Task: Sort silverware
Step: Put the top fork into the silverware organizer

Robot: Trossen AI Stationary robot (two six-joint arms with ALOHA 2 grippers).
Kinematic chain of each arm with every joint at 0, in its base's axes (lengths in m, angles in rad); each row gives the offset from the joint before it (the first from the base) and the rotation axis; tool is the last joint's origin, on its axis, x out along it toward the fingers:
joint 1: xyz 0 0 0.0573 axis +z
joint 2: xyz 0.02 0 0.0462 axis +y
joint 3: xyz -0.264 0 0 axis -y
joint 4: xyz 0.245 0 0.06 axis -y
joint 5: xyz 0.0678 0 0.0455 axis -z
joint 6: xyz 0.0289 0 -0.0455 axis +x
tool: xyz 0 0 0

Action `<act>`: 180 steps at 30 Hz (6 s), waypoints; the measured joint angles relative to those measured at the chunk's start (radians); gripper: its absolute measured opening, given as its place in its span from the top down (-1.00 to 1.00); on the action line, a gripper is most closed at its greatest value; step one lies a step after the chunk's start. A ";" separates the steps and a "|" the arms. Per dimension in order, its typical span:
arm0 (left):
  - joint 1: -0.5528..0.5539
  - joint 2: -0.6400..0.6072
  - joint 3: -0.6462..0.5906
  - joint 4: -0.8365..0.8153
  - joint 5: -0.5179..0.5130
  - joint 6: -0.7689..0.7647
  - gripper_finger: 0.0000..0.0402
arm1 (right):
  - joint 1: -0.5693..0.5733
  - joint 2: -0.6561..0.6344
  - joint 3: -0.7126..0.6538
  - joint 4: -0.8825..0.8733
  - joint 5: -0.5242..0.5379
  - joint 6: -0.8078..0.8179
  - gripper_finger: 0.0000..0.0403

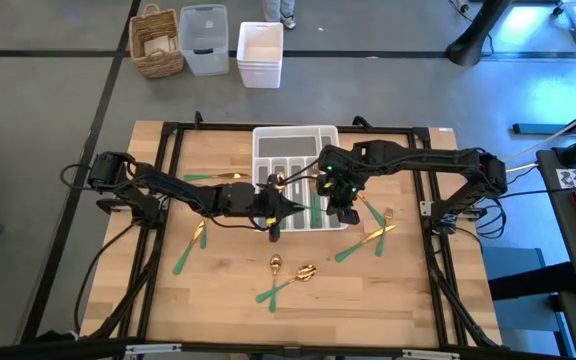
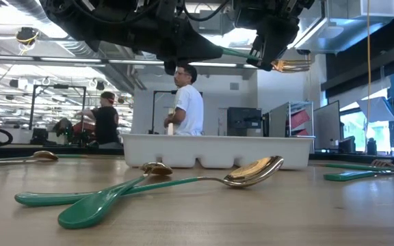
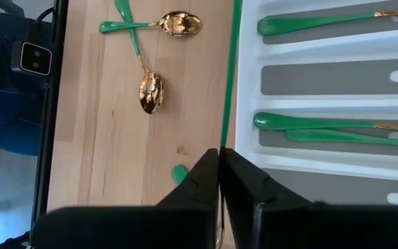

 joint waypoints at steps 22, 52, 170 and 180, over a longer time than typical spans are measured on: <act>0.000 0.000 0.001 -0.080 -0.005 -0.163 1.00 | 0.000 0.000 0.000 -0.010 0.151 -0.018 0.36; -0.005 0.007 0.000 -0.230 -0.612 -1.005 1.00 | -0.306 -0.230 0.000 0.092 0.580 -0.611 0.36; -0.107 0.600 0.830 -0.192 -1.368 -1.574 1.00 | -0.381 -0.332 -0.499 0.943 -0.085 0.867 0.36; -0.124 0.600 0.830 -0.152 -1.365 -1.544 1.00 | -0.373 -0.291 -0.499 0.955 -0.052 0.882 0.36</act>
